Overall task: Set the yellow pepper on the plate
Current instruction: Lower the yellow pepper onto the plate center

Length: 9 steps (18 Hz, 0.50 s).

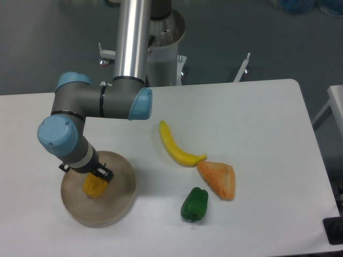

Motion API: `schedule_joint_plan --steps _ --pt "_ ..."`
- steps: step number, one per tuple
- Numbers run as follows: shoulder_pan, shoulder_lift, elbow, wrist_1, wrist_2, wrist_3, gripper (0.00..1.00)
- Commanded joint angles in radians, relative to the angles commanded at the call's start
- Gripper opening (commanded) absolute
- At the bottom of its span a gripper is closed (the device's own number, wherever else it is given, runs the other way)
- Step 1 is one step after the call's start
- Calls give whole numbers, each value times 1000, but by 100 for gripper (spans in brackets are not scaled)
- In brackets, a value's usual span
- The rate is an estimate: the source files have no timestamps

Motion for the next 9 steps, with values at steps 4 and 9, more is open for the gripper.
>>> schedule_joint_plan --steps 4,9 --pt "24 20 8 0 0 5 100" --pt "139 51 17 3 -2 112 100"
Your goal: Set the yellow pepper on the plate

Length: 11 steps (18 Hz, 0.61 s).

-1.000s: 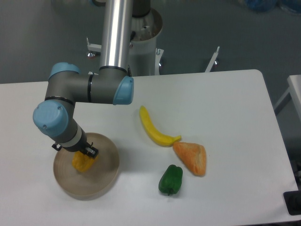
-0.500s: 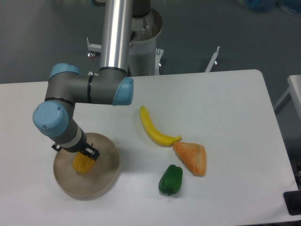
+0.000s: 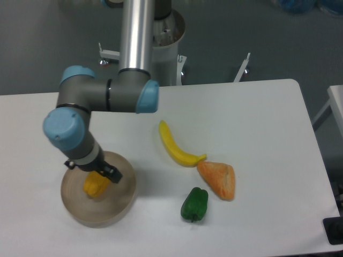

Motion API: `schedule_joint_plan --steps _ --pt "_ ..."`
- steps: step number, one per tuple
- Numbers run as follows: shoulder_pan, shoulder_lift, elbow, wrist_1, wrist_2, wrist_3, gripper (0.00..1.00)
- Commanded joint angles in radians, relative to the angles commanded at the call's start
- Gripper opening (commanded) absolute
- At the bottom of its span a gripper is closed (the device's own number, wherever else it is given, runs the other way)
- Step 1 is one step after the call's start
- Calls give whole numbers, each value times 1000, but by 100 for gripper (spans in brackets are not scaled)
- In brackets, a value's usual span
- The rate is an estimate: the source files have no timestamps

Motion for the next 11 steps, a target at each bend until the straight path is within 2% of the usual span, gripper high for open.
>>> schedule_joint_plan --steps 7,11 --pt "183 14 57 3 2 253 100" --pt "282 18 60 24 24 391 100"
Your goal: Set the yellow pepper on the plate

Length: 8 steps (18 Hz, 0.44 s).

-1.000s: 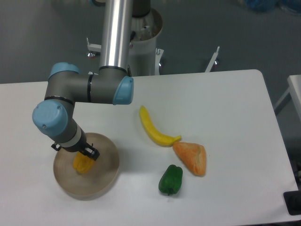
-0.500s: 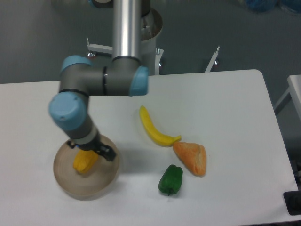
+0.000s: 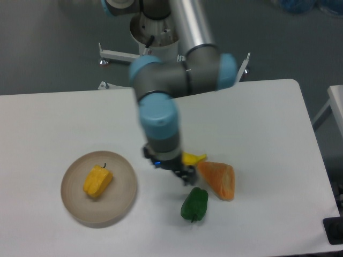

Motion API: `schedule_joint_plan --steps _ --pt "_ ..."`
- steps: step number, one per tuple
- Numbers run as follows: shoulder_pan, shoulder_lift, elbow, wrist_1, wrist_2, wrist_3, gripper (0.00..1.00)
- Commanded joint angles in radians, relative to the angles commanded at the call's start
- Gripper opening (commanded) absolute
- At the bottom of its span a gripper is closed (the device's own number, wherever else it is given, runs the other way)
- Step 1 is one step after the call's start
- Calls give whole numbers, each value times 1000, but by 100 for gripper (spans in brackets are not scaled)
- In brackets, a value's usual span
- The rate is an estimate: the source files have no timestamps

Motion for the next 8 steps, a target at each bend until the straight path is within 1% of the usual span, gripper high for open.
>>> schedule_joint_plan --steps 3,8 --pt "35 -6 -6 60 17 59 100" --pt "45 -8 -15 83 17 86 100"
